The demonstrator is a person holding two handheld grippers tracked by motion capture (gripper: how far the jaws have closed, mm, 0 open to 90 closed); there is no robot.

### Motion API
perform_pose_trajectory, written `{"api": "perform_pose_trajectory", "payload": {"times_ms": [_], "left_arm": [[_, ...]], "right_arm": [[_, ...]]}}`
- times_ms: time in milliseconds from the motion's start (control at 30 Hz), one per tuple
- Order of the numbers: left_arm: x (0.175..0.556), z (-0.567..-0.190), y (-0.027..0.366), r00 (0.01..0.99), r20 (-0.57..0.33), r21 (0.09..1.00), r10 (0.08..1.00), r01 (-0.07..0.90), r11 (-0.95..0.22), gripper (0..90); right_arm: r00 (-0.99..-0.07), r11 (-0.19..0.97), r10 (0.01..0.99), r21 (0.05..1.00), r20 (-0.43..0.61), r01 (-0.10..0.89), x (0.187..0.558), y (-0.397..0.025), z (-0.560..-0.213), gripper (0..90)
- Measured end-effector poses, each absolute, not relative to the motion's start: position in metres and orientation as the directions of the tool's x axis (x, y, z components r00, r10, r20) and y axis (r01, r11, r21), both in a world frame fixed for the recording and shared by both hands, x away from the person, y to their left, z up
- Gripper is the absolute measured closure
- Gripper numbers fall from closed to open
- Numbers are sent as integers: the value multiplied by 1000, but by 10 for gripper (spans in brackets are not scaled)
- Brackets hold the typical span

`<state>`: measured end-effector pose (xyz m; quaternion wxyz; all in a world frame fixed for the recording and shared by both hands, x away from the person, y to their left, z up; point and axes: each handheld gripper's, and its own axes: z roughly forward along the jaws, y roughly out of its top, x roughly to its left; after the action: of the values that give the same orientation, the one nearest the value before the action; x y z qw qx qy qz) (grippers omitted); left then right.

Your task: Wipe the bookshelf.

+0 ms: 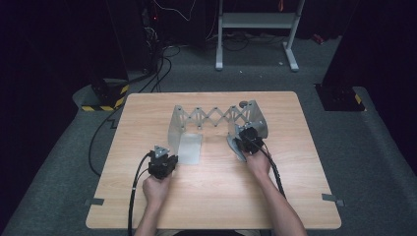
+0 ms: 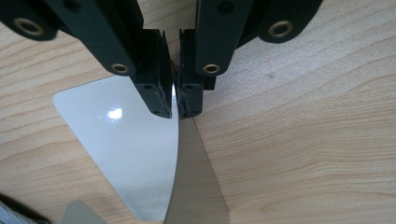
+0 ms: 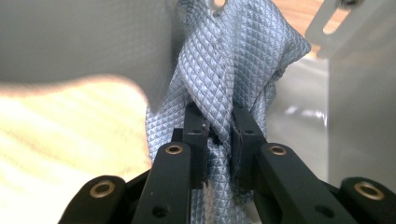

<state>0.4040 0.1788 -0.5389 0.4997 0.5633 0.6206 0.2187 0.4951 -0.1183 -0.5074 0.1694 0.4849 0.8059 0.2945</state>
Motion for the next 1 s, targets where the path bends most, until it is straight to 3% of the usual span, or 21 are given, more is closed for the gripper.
{"api": "perform_pose_trajectory", "payload": {"times_ms": [400,667,1000], "left_arm": [[404,-539,179,135,-373,834,918,482,268,826],[404,-539,179,135,-372,834,918,482,267,822],[404,-539,179,135,-369,835,919,483,264,821]], "right_arm": [[-503,381,864,656,-3,651,440,-155,-509,802],[-442,307,897,682,26,663,413,-195,-509,801],[-352,205,934,718,59,665,413,-235,-499,800]]}}
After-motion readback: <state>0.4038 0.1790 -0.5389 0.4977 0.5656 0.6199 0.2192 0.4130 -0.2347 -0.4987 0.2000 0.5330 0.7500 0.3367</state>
